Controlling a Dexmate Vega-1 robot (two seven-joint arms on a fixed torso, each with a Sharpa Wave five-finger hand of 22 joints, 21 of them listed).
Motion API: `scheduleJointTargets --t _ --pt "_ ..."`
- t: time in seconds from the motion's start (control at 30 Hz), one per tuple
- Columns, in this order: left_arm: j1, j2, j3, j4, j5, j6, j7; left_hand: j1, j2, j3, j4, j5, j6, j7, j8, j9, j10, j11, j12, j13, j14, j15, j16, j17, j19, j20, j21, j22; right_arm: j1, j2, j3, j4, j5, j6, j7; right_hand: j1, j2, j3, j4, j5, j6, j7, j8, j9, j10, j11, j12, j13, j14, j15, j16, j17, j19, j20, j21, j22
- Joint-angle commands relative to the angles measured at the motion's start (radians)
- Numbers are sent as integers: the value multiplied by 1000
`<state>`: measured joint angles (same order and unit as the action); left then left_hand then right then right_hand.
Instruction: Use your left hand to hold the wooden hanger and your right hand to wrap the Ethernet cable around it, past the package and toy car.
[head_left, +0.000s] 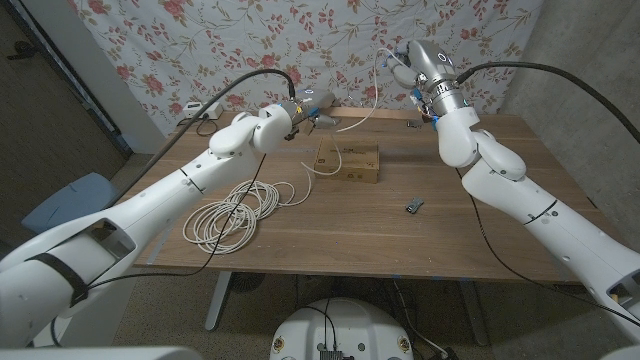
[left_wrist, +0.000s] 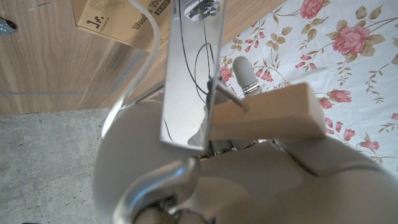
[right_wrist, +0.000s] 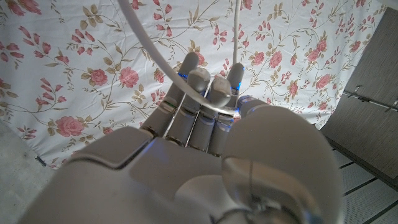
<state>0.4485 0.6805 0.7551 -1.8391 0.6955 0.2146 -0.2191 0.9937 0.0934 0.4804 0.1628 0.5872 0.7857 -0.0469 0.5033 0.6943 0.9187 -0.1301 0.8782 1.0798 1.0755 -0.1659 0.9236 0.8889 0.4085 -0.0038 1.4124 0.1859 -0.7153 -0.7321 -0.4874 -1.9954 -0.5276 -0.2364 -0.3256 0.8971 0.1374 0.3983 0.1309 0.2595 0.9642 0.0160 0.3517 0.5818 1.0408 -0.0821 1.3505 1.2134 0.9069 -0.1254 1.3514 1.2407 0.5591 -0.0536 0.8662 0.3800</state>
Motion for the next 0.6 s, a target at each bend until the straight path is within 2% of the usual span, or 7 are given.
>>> scheduleJointTargets --t 0.03,0.6 --pt "31 20 -39 -52 -56 -1 -14 -1 0 -3 -1 10 44 -32 4 2 0 0 -5 3 -3 -3 -7 2 -5 1 -3 2 73 13 -23 99 21 -14 78 26 23 -8 -1 9 1 -5 7 5 -62 -55 2 2 -4 -86 14 1 -5 -83 8 0" --pt "63 45 -81 -97 -114 26 -8 -1 2 -8 -3 21 47 -33 4 -2 2 -1 -8 6 -1 -2 -14 4 -7 2 -6 7 149 26 -50 259 86 -88 100 27 25 -21 3 18 0 -4 10 2 -64 -54 -9 -10 -23 -86 39 0 -17 -83 30 -13"
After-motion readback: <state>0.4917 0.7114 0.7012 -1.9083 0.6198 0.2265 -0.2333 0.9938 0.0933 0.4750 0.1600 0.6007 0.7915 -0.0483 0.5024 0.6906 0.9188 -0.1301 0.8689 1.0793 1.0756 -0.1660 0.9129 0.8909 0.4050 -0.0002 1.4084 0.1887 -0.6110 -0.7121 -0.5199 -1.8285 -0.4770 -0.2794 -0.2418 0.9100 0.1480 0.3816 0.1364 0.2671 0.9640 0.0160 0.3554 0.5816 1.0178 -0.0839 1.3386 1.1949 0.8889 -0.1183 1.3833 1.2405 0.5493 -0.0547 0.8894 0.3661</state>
